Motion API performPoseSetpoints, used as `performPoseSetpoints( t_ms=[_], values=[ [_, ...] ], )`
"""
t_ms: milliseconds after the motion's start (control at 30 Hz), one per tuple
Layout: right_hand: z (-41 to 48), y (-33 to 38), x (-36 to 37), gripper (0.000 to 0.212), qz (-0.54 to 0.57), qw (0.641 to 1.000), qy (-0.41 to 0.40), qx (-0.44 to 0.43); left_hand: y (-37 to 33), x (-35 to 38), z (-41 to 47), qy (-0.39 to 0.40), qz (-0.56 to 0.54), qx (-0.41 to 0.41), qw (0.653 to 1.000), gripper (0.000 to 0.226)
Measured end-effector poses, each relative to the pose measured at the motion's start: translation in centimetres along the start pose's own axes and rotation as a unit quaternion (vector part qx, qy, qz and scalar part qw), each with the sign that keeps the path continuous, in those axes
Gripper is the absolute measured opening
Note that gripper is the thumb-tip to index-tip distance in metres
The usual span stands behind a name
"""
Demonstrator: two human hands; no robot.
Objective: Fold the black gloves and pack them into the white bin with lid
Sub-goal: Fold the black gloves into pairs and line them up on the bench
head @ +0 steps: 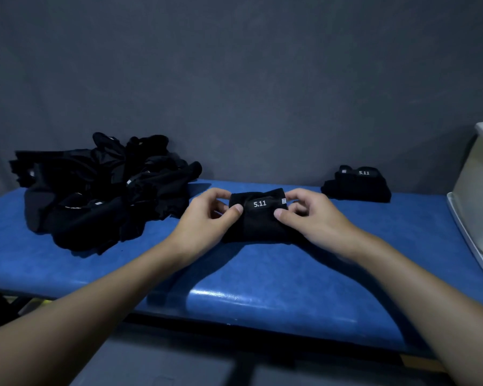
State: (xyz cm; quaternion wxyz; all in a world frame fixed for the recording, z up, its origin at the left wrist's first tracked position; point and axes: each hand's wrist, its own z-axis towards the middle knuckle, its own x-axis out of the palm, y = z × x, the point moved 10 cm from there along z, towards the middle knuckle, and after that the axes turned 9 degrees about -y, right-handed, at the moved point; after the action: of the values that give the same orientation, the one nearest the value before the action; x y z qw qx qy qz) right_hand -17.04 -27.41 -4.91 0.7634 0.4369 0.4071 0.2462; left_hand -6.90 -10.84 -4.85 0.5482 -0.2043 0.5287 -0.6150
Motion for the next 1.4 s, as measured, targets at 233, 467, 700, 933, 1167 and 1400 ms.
performPoseSetpoints(
  t_ms=[233, 467, 700, 933, 1167, 1400],
  values=[
    [0.8, -0.7, 0.4, 0.028, -0.018, 0.998, -0.045, 0.031, 0.3, 0.0, -0.2, 0.035, 0.044, 0.058, 0.997, 0.038],
    [0.3, -0.2, 1.2, 0.058, -0.075, 0.997, 0.019, -0.020, 0.5, 0.4, 0.2, 0.032, 0.090, 0.103, 0.990, 0.013],
    [-0.1, -0.7, 0.8, 0.055, -0.145, 0.988, 0.024, -0.040, 1.1, 0.9, 0.3, 0.055, 0.109, 0.087, 0.989, 0.013],
    [-0.4, -1.8, 1.0, 0.062, -0.162, 0.986, 0.039, -0.025, 0.8, 1.2, 0.0, 0.073, 0.114, 0.091, 0.987, 0.023],
    [-0.5, -2.4, -0.8, 0.062, -0.179, 0.983, 0.025, -0.024, 0.5, 2.8, 0.1, 0.095, 0.121, 0.094, 0.984, 0.034],
    [-0.9, -4.4, -6.4, 0.052, -0.228, 0.973, -0.029, -0.002, -1.1, 8.3, 1.1, 0.115, 0.139, 0.113, 0.977, 0.046]
  ],
)
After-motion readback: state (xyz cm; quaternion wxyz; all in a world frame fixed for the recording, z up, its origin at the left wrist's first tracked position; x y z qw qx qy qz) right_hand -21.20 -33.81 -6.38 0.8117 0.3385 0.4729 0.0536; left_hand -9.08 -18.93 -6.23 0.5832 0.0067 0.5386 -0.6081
